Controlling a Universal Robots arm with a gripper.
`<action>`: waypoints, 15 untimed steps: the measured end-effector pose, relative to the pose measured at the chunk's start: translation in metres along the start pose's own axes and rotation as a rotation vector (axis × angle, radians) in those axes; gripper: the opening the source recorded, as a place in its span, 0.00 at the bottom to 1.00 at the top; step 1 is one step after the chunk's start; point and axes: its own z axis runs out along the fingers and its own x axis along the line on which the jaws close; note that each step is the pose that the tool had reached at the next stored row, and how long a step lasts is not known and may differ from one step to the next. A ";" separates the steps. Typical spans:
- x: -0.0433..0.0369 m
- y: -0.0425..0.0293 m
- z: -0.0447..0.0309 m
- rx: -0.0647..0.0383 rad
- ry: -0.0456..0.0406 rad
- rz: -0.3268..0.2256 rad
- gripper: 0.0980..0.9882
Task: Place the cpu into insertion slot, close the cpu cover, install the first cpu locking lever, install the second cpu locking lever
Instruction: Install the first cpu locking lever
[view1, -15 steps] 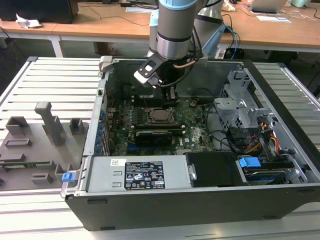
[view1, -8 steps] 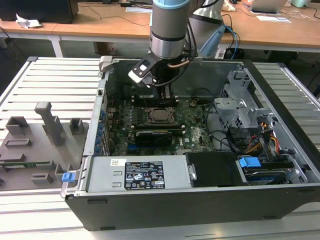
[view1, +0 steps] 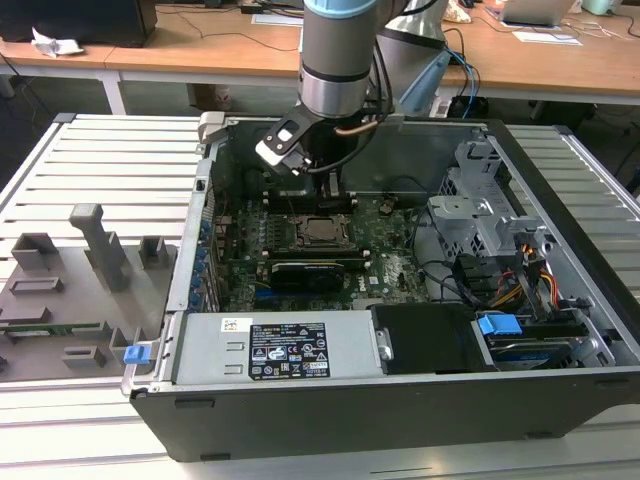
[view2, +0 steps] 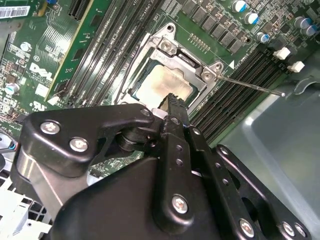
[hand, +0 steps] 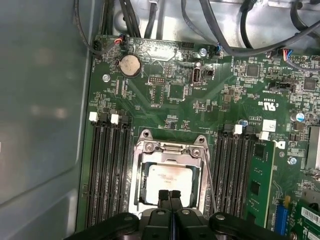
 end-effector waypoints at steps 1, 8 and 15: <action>0.0001 0.0000 -0.0018 0.000 0.0001 0.000 0.01; 0.0005 0.0002 -0.0181 0.000 -0.0002 0.000 0.01; 0.0013 0.0004 -0.0427 0.001 -0.0004 -0.055 0.01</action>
